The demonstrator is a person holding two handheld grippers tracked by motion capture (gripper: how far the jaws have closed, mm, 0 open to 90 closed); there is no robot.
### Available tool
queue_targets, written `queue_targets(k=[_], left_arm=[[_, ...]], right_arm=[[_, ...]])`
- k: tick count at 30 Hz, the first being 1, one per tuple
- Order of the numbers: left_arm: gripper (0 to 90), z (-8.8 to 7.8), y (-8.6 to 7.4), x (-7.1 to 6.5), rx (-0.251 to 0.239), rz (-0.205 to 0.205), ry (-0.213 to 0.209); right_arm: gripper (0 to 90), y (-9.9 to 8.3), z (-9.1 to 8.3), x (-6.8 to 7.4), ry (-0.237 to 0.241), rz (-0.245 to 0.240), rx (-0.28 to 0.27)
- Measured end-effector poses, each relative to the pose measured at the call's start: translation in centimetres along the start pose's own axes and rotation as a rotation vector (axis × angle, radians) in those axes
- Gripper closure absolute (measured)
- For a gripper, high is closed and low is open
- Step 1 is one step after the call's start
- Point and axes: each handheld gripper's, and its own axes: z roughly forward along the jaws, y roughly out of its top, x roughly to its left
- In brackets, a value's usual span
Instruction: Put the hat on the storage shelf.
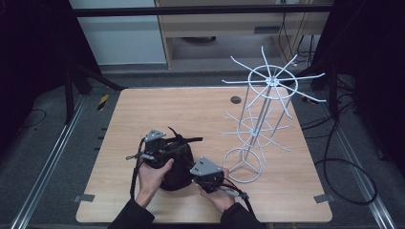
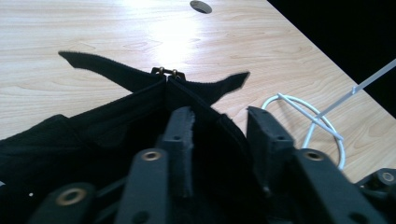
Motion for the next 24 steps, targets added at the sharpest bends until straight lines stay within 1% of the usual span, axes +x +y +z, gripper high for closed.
queue_targets(k=[3, 4, 5, 6, 8, 9, 10, 11, 12, 13, 14, 15, 16, 18, 20, 21, 22, 23, 24], left_arm=[[73.4, 0.0, 0.0, -0.2, 0.001, 0.005, -0.001], [73.4, -0.1, -0.1, -0.2, 0.001, 0.012, 0.002], [75.8, -0.1, -0.1, -0.3, -0.002, 0.012, 0.004], [79.0, -0.3, -0.1, -0.2, -0.009, 0.011, 0.005], [80.2, -0.4, -0.1, 0.0, -0.015, 0.01, 0.002], [80.5, -0.8, -0.1, 0.2, -0.024, 0.011, -0.004], [80.7, -0.8, -0.1, 0.2, -0.024, 0.011, -0.004], [80.8, -1.6, -0.1, 0.3, -0.047, 0.016, -0.018], [80.9, -1.6, -0.1, 0.3, -0.047, 0.016, -0.018], [81.0, -2.4, -0.1, 0.4, -0.062, 0.03, -0.026], [81.0, -3.2, 0.0, 0.4, -0.077, 0.051, -0.019], [81.1, -3.2, 0.0, 0.4, -0.077, 0.051, -0.019], [81.1, -3.5, 0.0, 0.4, -0.084, 0.057, -0.017], [81.1, -4.3, 0.0, 0.4, -0.098, 0.078, -0.008], [81.2, -4.7, 0.1, 0.4, -0.105, 0.092, -0.005], [81.3, -4.9, 0.1, 0.4, -0.112, 0.101, 0.001], [81.4, -5.2, 0.0, 0.3, -0.121, 0.119, 0.02], [81.5, -5.3, 0.0, 0.4, -0.125, 0.127, 0.028], [81.6, -5.5, 0.0, 0.4, -0.128, 0.126, 0.026]], right_arm=[[80.9, 0.0, 0.0, 0.0, 0.009, 0.012, -0.007], [80.9, 0.0, 0.0, 0.0, 0.009, 0.012, -0.007], [78.1, 0.1, -0.1, -0.1, 0.015, 0.02, -0.018], [72.2, 0.3, -0.5, -0.3, 0.031, 0.036, -0.039], [67.7, 0.5, -1.1, -0.5, 0.04, 0.049, -0.062], [65.5, 0.6, -1.4, -0.6, 0.047, 0.054, -0.074], [64.2, 0.7, -1.7, -0.7, 0.052, 0.056, -0.078], [62.5, 0.7, -2.1, -0.8, 0.059, 0.061, -0.088], [62.5, 0.7, -2.1, -0.8, 0.059, 0.061, -0.088], [60.8, 0.7, -2.6, -0.8, 0.067, 0.071, -0.102], [60.3, 0.7, -2.8, -0.9, 0.072, 0.076, -0.107], [60.3, 0.7, -2.8, -0.9, 0.072, 0.076, -0.107], [58.6, 0.7, -3.2, -0.9, 0.079, 0.079, -0.126], [57.0, 0.9, -3.6, -0.8, 0.094, 0.081, -0.144], [55.9, 1.2, -3.9, -0.8, 0.103, 0.084, -0.164], [55.0, 1.4, -4.1, -0.7, 0.109, 0.082, -0.174], [54.7, 1.5, -4.3, -0.7, 0.113, 0.082, -0.179], [54.2, 1.7, -4.5, -0.6, 0.107, 0.084, -0.186], [53.5, 1.9, -4.7, -0.6, 0.114, 0.089, -0.196]])
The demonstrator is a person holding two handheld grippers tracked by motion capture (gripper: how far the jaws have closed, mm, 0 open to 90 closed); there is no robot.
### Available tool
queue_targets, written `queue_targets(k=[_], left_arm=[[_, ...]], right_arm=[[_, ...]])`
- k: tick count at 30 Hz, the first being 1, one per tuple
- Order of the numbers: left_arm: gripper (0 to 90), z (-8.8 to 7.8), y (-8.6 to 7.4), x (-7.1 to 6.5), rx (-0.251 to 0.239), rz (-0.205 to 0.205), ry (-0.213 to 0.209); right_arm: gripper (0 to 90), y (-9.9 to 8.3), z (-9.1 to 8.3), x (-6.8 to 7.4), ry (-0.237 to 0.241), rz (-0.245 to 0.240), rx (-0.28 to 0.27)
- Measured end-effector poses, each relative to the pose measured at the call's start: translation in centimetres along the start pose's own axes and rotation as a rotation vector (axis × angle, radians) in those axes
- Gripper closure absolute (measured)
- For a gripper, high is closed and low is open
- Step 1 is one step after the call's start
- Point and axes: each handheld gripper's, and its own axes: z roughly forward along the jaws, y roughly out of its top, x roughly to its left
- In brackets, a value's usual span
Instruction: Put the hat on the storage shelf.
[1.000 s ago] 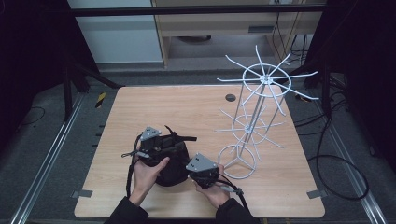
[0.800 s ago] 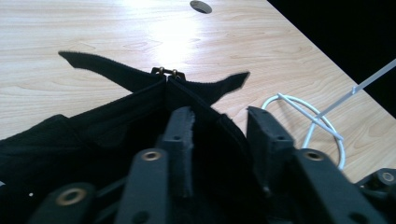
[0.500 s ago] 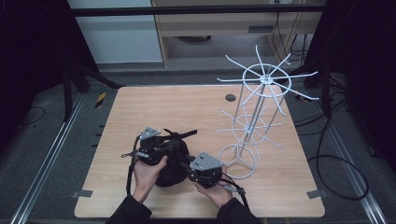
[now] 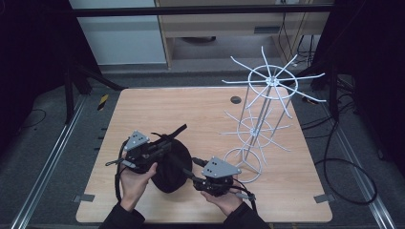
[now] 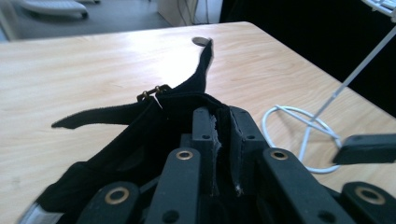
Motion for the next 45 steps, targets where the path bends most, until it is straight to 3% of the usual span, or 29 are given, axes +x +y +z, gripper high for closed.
queue_targets(k=[4, 12, 22, 25, 29, 32, 35, 39, 45], left_arm=[[82.0, -0.7, 0.0, 0.3, -0.015, 0.001, -0.008], [82.4, -2.5, 0.5, -0.1, -0.071, 0.011, -0.061], [82.5, -2.9, 0.7, -1.8, -0.089, 0.069, -0.147], [82.5, -2.7, 0.6, -2.0, -0.081, 0.084, -0.156], [82.6, -2.5, 0.4, -1.8, -0.073, 0.079, -0.165], [82.4, -2.5, 0.4, -1.6, -0.072, 0.072, -0.166], [80.7, -2.7, 0.4, -1.3, -0.08, 0.067, -0.151], [71.4, -3.2, 0.0, -0.7, -0.076, 0.078, -0.076], [67.7, -4.1, -1.3, 0.9, -0.058, 0.052, -0.002]], right_arm=[[52.3, 0.5, -0.4, 0.1, -0.008, 0.001, -0.006], [52.0, -1.3, 1.0, -0.8, -0.039, 0.031, 0.075], [47.6, -1.6, 1.8, -1.6, -0.031, 0.084, 0.057], [57.6, -1.6, 2.0, -1.7, -0.01, 0.091, 0.07], [81.4, -1.8, 2.0, -1.9, 0.004, 0.107, 0.096], [86.3, -1.7, 1.9, -1.9, 0.01, 0.114, 0.101], [86.9, -1.2, 1.5, -1.9, 0.004, 0.101, 0.099], [86.8, 0.1, 0.6, -1.6, -0.021, 0.071, 0.101], [86.7, 1.7, 0.9, -0.4, -0.026, 0.033, 0.12]])
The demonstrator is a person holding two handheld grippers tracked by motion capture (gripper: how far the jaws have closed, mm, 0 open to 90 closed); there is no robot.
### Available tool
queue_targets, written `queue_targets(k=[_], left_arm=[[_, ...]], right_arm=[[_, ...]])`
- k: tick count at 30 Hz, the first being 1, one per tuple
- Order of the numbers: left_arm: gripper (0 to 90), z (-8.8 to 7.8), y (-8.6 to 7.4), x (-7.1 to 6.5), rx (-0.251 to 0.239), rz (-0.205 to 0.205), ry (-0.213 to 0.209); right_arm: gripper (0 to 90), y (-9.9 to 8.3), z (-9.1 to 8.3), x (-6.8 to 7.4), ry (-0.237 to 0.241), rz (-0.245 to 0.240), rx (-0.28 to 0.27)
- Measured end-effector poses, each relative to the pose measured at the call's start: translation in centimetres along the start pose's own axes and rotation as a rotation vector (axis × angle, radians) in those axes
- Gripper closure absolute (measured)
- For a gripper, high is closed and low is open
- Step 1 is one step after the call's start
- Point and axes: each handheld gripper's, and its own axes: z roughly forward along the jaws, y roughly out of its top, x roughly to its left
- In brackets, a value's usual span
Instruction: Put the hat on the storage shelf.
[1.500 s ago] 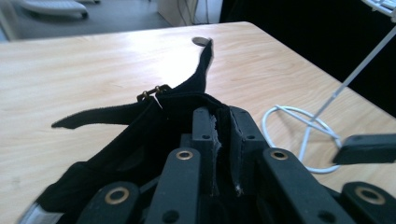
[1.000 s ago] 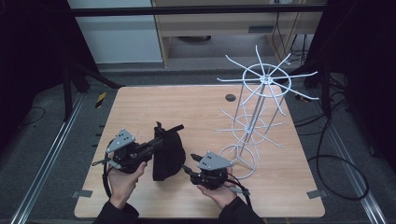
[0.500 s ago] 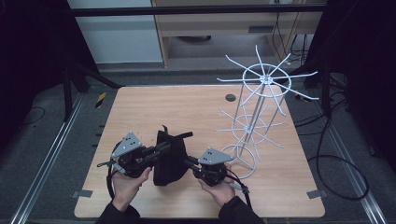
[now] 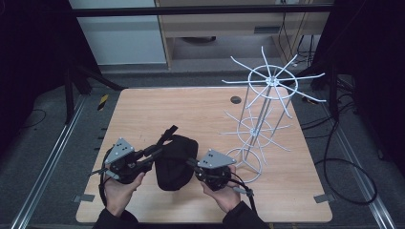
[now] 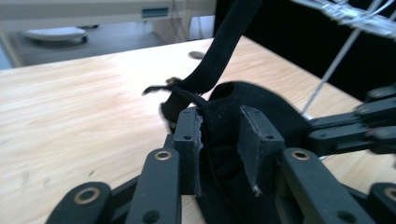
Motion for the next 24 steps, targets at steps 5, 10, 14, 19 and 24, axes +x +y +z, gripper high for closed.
queue_targets(k=[5, 10, 14, 19, 24], left_arm=[[66.5, -0.9, -1.4, 2.2, 0.029, -0.022, 0.077], [77.1, -1.3, -3.2, 5.0, 0.074, -0.065, 0.131], [81.2, -0.9, -5.1, 7.3, 0.13, -0.095, 0.196], [79.9, -1.1, -5.6, 8.3, 0.134, -0.108, 0.226], [76.6, -1.2, -5.5, 8.2, 0.132, -0.1, 0.235]], right_arm=[[86.1, 1.4, 1.9, 1.3, 0.007, -0.019, 0.018], [83.1, 2.5, 5.0, 2.6, 0.028, -0.027, 0.014], [81.2, 2.7, 7.4, 3.3, 0.03, -0.044, 0.03], [74.1, 2.8, 8.0, 3.3, 0.034, -0.04, -0.004], [65.6, 2.6, 7.2, 3.0, 0.021, -0.054, -0.062]])
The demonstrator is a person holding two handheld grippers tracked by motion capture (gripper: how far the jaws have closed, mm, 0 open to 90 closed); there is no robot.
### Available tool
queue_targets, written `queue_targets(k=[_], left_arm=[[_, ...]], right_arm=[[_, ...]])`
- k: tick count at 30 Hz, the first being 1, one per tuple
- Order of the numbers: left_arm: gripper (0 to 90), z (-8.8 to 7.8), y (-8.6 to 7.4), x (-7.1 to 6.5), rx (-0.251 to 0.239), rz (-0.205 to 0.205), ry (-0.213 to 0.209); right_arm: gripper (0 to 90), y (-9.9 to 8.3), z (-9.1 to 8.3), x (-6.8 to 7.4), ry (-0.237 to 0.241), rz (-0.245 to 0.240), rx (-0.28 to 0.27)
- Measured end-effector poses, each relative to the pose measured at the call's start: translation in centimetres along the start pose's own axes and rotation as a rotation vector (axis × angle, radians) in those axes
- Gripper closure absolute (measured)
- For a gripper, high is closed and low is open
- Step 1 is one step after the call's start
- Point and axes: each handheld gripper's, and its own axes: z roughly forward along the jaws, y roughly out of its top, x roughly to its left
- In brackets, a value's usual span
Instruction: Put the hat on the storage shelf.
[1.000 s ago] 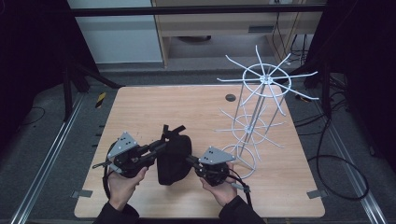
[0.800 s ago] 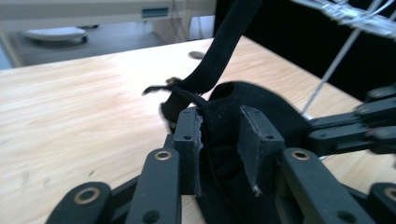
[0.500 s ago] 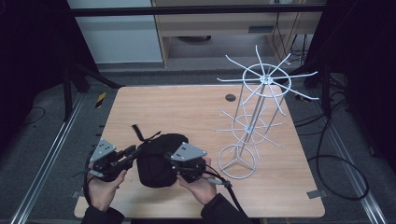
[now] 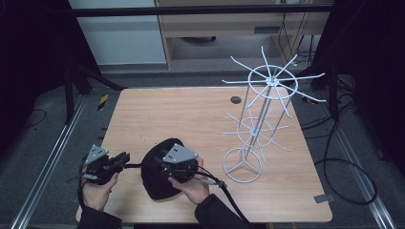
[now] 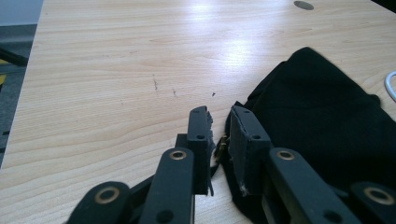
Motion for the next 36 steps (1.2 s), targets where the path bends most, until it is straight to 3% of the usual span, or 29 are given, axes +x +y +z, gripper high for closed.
queue_targets(k=[4, 8, 14, 17, 22, 30, 36], left_arm=[[70.9, -0.1, -0.1, -0.3, 0.003, 0.005, -0.013], [59.8, -0.7, 0.4, -1.2, -0.022, 0.033, -0.069], [47.7, -1.4, 1.4, -3.6, -0.035, 0.091, -0.109], [43.9, -1.1, 1.7, -5.2, -0.013, 0.144, -0.119], [39.5, -0.1, 1.9, -7.0, 0.039, 0.197, -0.128], [38.8, 2.0, 2.1, -8.3, 0.111, 0.216, -0.128], [47.5, 3.8, 1.7, -8.7, 0.184, 0.223, -0.078]], right_arm=[[61.2, -0.3, -1.1, -0.6, -0.022, 0.023, 0.0], [54.8, -1.3, -3.1, -1.6, -0.04, 0.05, 0.017], [49.8, -3.9, -6.5, -3.0, -0.071, 0.097, 0.054], [48.0, -5.6, -8.4, -3.6, -0.093, 0.112, 0.073], [45.8, -8.6, -11.7, -4.8, -0.15, 0.149, 0.101], [44.5, -12.2, -16.7, -6.5, -0.246, 0.203, 0.131], [43.9, -13.8, -19.3, -8.3, -0.343, 0.248, 0.138]])
